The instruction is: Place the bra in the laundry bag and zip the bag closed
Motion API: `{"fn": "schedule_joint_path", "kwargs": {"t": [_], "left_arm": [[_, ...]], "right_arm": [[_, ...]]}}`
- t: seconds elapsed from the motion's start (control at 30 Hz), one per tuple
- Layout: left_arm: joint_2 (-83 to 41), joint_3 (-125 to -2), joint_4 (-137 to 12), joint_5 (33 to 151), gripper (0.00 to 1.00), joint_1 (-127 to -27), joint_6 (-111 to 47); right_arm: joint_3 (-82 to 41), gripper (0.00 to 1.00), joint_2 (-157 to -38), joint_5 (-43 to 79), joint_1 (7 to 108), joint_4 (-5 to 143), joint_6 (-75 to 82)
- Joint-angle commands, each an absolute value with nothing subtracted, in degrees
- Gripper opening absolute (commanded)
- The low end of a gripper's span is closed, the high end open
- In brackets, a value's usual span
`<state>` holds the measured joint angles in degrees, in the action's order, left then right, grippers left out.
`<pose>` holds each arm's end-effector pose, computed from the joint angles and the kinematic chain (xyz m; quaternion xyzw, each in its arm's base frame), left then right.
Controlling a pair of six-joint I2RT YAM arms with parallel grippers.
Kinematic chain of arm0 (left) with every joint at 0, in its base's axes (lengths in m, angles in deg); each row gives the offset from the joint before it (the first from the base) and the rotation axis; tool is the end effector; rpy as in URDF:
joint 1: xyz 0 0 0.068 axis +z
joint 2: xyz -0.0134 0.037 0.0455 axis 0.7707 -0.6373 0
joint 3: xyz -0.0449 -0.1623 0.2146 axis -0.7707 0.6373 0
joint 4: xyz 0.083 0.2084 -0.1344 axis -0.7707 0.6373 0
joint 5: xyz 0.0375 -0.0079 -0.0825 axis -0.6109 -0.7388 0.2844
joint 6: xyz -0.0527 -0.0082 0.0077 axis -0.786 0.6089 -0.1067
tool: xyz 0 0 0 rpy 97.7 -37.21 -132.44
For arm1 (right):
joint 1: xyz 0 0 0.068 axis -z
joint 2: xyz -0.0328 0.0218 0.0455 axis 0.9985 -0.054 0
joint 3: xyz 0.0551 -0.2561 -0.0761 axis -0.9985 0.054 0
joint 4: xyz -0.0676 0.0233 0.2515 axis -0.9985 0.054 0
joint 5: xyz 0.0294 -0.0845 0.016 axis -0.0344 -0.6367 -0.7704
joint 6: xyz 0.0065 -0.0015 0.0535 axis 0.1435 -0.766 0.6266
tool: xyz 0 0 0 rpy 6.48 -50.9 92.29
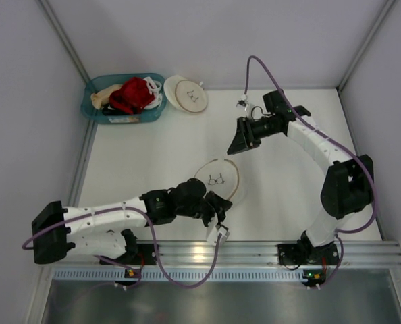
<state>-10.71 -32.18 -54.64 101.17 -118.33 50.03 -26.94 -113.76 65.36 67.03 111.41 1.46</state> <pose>0.0840 -0.2356 0.2514 0.8295 0.2309 -0.1198 0.4943 0.3237 0.1478 0.2898 -0.2373 0.8296 0.4841 0.1455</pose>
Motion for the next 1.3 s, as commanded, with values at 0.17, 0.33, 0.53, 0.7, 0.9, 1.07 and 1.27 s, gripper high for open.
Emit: {"fn": "schedule_joint_path", "kwargs": {"t": [0.17, 0.33, 0.53, 0.7, 0.9, 1.07, 1.27], "left_arm": [[-13.20, -34.71, -57.23, 95.48, 0.00, -118.79, 46.05], [-14.87, -35.85, -58.65, 94.33, 0.00, -118.44, 45.52], [-17.50, -37.96, -61.70, 92.31, 0.00, -118.35, 43.59], [-20.76, -40.33, -64.53, 91.08, 0.00, -118.44, 41.30], [-22.34, -41.66, -65.15, 91.16, 0.00, -118.44, 41.30], [-21.03, -40.60, -64.80, 93.53, 0.00, -118.61, 39.11], [-16.37, -37.88, -57.45, 95.47, 0.00, -120.20, 36.03]], "right_arm": [[-23.46, 0.62, -107.55, 63.29, 70.47, 118.69, -5.82], [-19.76, 0.64, -104.03, 59.61, 70.38, 121.42, -5.65], [-16.78, 0.64, -103.50, 62.65, 70.38, 122.22, -4.43], [-16.42, 0.61, -106.30, 66.01, 69.59, 120.46, -1.89], [-19.14, 0.41, -110.17, 67.94, 68.01, 120.20, -1.60], [-23.27, 0.00, -112.20, 68.29, 67.66, 120.90, -2.57], [-27.31, 0.00, -113.69, 66.45, 67.92, 119.32, -2.92]]}}
